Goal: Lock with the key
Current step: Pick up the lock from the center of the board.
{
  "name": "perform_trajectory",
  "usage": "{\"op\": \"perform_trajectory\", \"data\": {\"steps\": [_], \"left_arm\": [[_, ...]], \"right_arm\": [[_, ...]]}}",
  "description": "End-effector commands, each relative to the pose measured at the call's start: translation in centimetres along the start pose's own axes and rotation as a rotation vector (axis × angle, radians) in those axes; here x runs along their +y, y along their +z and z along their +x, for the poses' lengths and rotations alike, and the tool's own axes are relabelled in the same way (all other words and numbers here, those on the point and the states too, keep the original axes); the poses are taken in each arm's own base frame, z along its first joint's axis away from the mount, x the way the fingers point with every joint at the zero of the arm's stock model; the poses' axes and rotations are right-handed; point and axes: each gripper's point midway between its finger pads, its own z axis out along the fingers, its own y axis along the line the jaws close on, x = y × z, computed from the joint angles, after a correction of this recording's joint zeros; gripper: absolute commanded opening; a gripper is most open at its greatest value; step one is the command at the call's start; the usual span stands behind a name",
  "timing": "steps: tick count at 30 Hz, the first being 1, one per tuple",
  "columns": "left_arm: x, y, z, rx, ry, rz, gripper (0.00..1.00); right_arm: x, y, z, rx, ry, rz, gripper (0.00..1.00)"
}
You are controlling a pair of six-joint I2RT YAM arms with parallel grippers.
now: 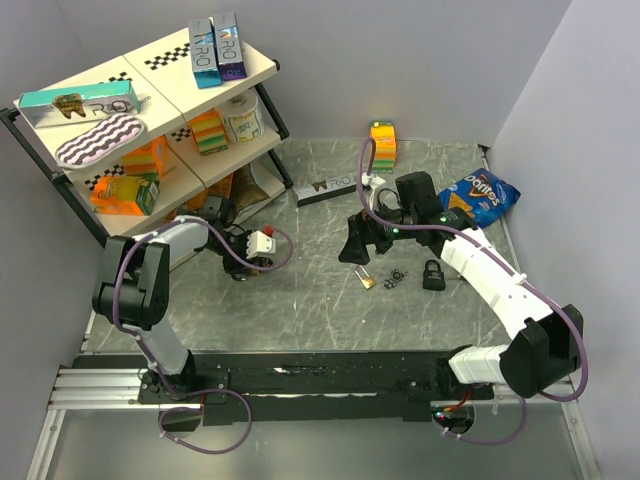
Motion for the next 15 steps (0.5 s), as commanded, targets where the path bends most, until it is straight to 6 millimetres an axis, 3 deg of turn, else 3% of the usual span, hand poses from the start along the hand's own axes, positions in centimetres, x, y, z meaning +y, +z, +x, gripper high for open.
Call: {"op": "perform_trajectory", "data": {"steps": [1,7,10,15], "left_arm": [[-1.5,-0.2,-2.4,-0.043,0.050,0.007,0.36],[-2.5,-1.0,-4.1,-0.019,0.078,-0.019,0.10],[-2.7,-2.0,-5.0,0.025,0.109,-0.037,0.01],[-2.6,-4.7,-8.8,0.226,0.411,-0.208,0.01]], "right_arm": [[0.4,0.0,-0.2,-0.010,0.019,-0.038,0.99],[0.4,-0.1,0.1,-0.008,0.056,-0.064,0.99],[0.3,-0.3,0.2,-0.009,0.078,-0.075,0.99],[0.4,-0.2,0.8,-0.009,0.123,-0.094,0.99]]}}
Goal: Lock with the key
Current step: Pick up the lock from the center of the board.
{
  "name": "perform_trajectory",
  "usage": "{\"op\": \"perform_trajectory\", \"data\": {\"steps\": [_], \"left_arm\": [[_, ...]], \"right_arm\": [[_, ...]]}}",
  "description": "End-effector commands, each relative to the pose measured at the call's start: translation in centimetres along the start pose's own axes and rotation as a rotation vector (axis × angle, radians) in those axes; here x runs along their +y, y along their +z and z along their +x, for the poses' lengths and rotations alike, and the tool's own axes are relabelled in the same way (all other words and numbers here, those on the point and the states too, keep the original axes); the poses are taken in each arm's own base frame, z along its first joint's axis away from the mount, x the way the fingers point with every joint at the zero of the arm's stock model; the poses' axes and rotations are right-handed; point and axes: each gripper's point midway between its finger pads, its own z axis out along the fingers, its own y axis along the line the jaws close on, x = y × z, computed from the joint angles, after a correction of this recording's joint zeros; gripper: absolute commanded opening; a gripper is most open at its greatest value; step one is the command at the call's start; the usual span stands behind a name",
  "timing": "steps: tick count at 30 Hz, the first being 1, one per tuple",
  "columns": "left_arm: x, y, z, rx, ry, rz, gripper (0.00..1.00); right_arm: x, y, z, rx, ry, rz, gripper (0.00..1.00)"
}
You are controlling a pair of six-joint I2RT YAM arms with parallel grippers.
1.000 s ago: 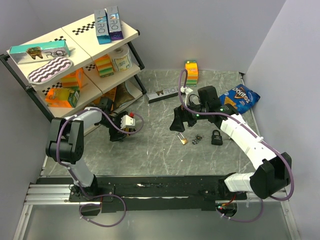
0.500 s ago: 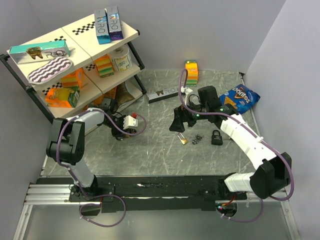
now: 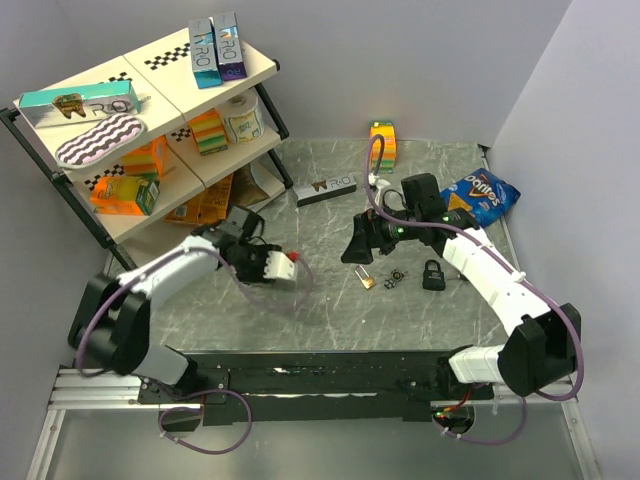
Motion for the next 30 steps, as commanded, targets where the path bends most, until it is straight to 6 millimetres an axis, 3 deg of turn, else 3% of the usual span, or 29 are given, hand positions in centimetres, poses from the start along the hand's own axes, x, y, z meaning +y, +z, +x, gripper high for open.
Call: {"op": "perform_trajectory", "data": {"steps": [1,2,3,5,9,12,16,20,25,30], "left_arm": [[1.3,-3.7,-3.2,0.175,0.281,-0.170,0.01],[0.9,-4.0,-4.4,0.209,0.399,-0.185,0.01],[1.4,-4.9,-3.9,0.290,0.441,-0.229,0.01],[1.1,-5.4,-4.7,0.306,0.527,-0.247,0.01],[1.4,-6.3,-5.4,0.344,0.592,-0.299,0.01],[1.1,-6.7,-7.3,0.257,0.588,-0.337,0.01],[0.8,-8.3,-13.0,-0.010,0.443,-0.352,0.01],[-0.5,-9.8,-16.8,-0.209,0.432,-0.340,0.01],[-2.1,-10.0,-18.7,-0.297,0.403,-0.273,0.01],[-2.3,-10.6,-20.8,-0.366,0.342,-0.227,0.01]], "right_arm": [[0.4,0.1,0.5,-0.004,0.051,-0.045,0.99],[0.4,0.2,0.5,-0.006,0.062,-0.050,0.99],[0.7,0.4,0.6,-0.001,0.068,-0.064,0.99],[0.7,0.4,0.6,-0.002,0.080,-0.072,0.99],[0.6,0.4,0.3,-0.004,0.084,-0.073,0.99],[1.0,0.4,0.2,-0.005,0.083,-0.097,0.99],[2.1,0.4,0.1,-0.018,0.085,-0.167,0.99],[3.4,0.5,-0.1,-0.032,0.105,-0.260,0.99],[4.3,0.8,-1.2,-0.039,0.150,-0.321,0.98],[5.5,0.8,-2.6,-0.103,0.169,-0.388,0.94]]}}
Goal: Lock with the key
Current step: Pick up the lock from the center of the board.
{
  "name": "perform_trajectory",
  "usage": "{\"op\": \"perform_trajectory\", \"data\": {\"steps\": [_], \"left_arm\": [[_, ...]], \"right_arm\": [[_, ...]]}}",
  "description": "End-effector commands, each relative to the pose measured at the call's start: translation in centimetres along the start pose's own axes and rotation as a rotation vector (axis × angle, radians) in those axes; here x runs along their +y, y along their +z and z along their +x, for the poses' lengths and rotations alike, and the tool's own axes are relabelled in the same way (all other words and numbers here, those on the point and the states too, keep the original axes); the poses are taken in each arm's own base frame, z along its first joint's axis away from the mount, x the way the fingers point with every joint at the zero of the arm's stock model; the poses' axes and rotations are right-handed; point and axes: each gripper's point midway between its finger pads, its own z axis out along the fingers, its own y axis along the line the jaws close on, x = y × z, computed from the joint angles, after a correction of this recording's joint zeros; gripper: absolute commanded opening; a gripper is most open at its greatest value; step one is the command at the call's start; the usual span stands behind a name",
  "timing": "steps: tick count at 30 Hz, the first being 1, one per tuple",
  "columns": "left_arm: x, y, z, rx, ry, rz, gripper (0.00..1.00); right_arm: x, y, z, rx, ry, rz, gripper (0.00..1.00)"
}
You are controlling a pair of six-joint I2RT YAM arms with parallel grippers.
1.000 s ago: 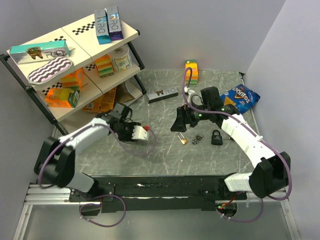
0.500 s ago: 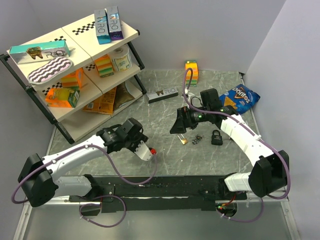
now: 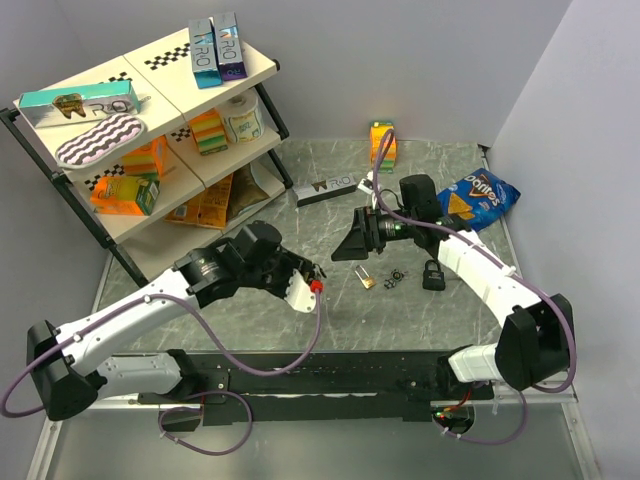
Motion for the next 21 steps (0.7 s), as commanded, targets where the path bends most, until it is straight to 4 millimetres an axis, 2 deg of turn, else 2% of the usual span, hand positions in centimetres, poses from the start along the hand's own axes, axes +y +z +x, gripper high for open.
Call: {"op": "perform_trajectory", "data": {"steps": [1,7,12,18,19,21], "left_arm": [[1.9,-0.7,-3.7,-0.140,-0.088,-0.015,0.01],[2.1,-0.6,-4.4,-0.162,-0.114,-0.006,0.01],[2.7,-0.5,-4.8,-0.169,-0.126,-0.016,0.01],[3.1,-0.4,-4.9,-0.170,-0.153,-0.043,0.01],[3.2,-0.4,-5.0,-0.173,-0.154,-0.049,0.01],[3.4,-0.3,-4.8,-0.165,-0.179,-0.060,0.01]], "right_arm": [[2.6,0.6,-1.6,-0.058,-0.023,-0.126,0.93],[3.1,2.5,0.5,0.013,0.021,-0.160,0.88],[3.9,4.0,1.3,0.058,0.039,-0.185,0.84],[3.9,5.0,1.8,0.087,0.121,-0.211,0.68],[3.8,5.2,1.5,0.079,0.113,-0.220,0.63],[4.0,5.3,1.5,0.084,0.139,-0.228,0.61]]}}
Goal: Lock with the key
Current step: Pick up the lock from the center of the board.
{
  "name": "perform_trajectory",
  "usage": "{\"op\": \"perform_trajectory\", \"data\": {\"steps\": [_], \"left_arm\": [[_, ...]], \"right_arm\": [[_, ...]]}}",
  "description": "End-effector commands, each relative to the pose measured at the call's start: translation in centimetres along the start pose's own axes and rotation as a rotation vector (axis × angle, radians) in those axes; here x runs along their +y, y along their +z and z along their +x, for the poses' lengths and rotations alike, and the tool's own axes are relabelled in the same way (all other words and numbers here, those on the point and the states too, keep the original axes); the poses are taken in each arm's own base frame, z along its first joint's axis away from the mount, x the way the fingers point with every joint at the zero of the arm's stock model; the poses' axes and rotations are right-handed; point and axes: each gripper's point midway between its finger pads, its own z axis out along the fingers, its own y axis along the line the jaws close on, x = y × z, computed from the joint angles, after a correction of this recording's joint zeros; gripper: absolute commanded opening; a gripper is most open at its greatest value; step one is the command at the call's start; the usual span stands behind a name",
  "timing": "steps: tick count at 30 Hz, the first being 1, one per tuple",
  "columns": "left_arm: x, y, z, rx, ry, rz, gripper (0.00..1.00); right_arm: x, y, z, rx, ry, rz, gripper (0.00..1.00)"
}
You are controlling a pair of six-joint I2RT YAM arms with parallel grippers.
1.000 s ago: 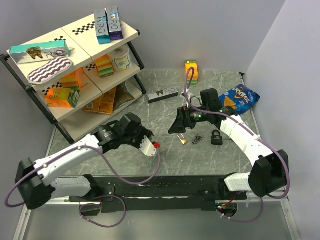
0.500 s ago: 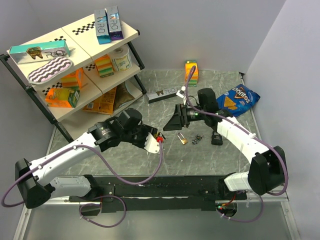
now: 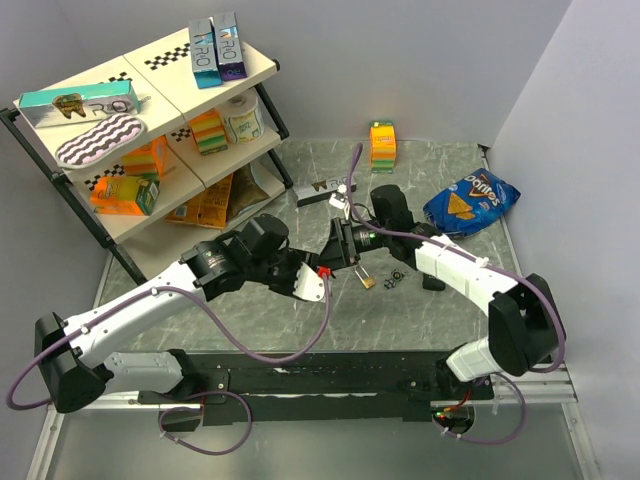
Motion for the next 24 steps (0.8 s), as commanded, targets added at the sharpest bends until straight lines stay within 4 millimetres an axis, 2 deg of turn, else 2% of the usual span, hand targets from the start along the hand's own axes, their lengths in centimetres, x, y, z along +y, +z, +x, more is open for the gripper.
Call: {"op": "perform_trajectory", "data": {"steps": [1,14,17,20,21,22,23,24], "left_arm": [[3.1,-1.0,-3.1,-0.090,-0.006,-0.115,0.01],[3.7,-0.8,-2.4,-0.073,-0.050,-0.173,0.01],[3.7,-0.6,-2.5,-0.080,-0.081,-0.170,0.01],[3.9,-0.4,-2.3,-0.069,-0.121,-0.180,0.01],[4.0,-0.4,-2.3,-0.067,-0.136,-0.183,0.04],[4.1,-0.5,-2.3,-0.062,-0.156,-0.188,0.07],[4.1,-0.4,-2.0,-0.054,-0.187,-0.188,0.10],[3.9,-0.4,-1.7,-0.042,-0.203,-0.177,0.16]], "right_arm": [[0.8,0.5,-0.7,-0.006,0.020,-0.061,0.60],[0.7,0.7,-0.4,-0.025,0.108,-0.096,0.55],[0.8,0.8,-0.6,-0.032,0.108,-0.099,0.45],[0.7,0.7,-0.7,-0.028,0.116,-0.102,0.29],[0.7,0.7,-0.7,-0.028,0.114,-0.102,0.14],[0.7,0.5,-0.7,-0.030,0.112,-0.102,0.06],[0.5,0.3,-0.9,-0.038,0.115,-0.096,0.00],[0.4,0.0,-0.9,-0.044,0.115,-0.092,0.00]]}}
